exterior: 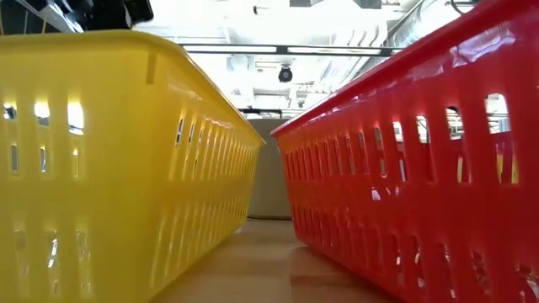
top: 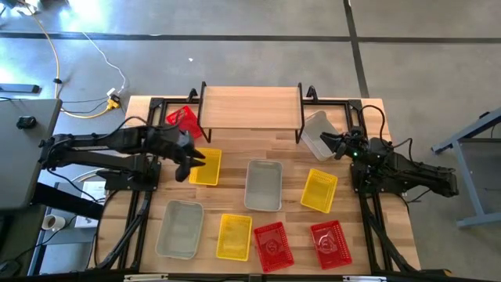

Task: Stack baskets on shelf by color
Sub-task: Put the top left yellow bin on the shelf

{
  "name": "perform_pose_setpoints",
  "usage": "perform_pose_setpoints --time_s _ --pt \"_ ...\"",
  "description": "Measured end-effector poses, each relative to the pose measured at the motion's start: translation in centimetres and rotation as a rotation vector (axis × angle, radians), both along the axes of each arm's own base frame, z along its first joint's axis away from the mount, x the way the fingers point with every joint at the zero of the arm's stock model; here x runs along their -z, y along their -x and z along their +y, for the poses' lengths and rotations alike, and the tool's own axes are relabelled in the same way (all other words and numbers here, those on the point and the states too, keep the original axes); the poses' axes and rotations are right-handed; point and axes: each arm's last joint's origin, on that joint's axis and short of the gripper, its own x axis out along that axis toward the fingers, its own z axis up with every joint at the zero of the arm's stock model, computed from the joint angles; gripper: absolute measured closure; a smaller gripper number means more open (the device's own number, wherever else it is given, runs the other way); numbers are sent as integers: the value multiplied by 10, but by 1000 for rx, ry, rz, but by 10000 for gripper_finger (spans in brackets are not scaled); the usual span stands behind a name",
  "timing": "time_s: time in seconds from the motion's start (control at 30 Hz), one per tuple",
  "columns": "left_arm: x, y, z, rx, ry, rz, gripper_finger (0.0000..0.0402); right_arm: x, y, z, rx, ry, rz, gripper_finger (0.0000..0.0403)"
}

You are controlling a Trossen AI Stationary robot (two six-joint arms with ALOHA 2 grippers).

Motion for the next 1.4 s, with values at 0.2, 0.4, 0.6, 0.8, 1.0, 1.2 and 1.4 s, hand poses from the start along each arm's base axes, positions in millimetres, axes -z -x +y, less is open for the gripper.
perform_pose_setpoints --time_s 0.2,0.4,0.6,0.8,1.0,1.2,1.4 --pt "14 -15 -5 56 19 100 282 0 0 0 0 0 0 249" --pt "31 -30 -15 121 29 203 282 0 0 0 0 0 1 249" --pt "49 -41 -24 152 12 323 282 0 0 0 0 2 3 249" --pt "63 -49 -30 170 -3 405 282 1 0 0 0 0 12 249" --pt "76 -54 -31 170 -1 473 282 1 0 0 0 7 17 249" --pt "88 -59 -30 150 4 537 282 2 0 0 0 6 21 249" --pt "100 -63 -29 115 -29 603 285 2 0 0 0 5 22 249"
